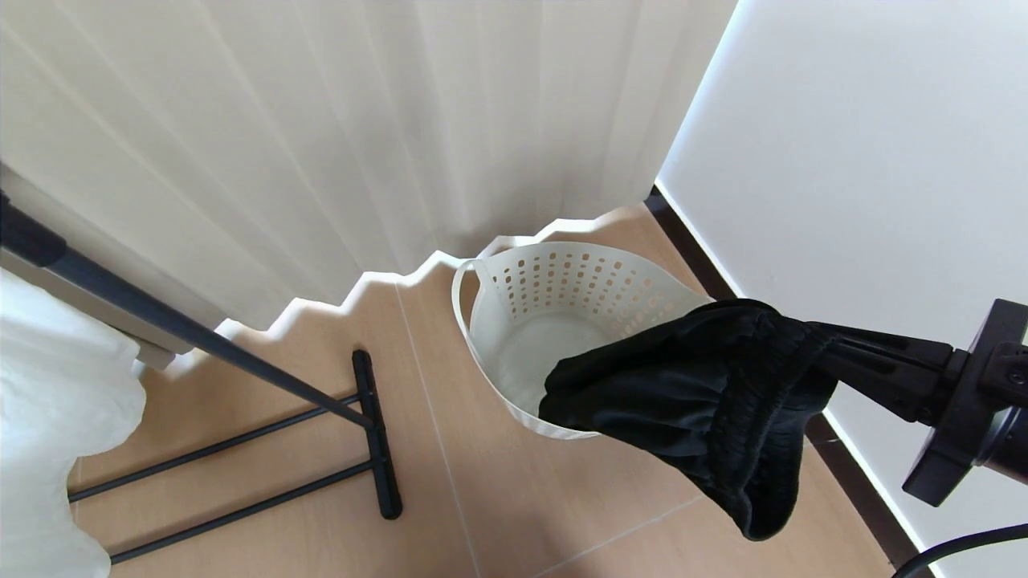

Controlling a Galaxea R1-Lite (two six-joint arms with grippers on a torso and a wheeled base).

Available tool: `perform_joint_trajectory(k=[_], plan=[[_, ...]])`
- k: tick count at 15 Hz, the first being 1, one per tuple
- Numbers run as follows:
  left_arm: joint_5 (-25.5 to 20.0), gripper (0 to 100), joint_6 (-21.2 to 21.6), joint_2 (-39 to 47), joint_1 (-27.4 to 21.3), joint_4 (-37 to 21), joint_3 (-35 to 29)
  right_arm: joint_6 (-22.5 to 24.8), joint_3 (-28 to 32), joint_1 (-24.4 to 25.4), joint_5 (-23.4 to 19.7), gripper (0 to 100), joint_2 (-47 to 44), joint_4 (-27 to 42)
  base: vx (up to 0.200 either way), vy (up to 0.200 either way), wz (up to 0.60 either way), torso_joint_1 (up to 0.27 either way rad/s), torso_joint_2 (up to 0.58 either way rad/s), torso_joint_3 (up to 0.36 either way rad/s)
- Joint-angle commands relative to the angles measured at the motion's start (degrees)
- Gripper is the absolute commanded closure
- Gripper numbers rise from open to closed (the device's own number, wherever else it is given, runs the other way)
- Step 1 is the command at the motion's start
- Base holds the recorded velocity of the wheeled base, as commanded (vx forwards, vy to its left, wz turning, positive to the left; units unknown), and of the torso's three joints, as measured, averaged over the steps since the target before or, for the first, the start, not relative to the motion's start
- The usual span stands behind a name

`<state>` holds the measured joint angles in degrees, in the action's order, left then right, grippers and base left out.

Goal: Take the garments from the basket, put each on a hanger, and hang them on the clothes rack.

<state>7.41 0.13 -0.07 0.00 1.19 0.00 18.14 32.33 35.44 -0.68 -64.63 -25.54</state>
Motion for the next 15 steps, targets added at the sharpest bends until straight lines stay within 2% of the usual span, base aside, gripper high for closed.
perform_joint_trajectory(k=[1, 8, 15], plan=[[0.1, 0, -0.1, 0.1, 0.0, 0.0, 0.0, 0.0, -0.4, -0.7, 0.0, 100, -1.5, -0.1, 0.0, 0.0, 0.0, 0.002, 0.0, 0.207], [0.3, 0, -0.3, 0.1, 0.0, 0.0, 0.0, 0.1, -1.0, -0.7, -0.1, 100, -3.4, -0.2, 0.0, 0.0, 0.0, 0.0, 0.0, 0.202], [0.2, 0, -0.1, 0.1, 0.0, 0.0, 0.0, 0.2, -3.3, -0.7, -0.1, 100, -5.9, -4.3, 0.0, 0.0, 0.0, 0.002, 0.0, 0.203]])
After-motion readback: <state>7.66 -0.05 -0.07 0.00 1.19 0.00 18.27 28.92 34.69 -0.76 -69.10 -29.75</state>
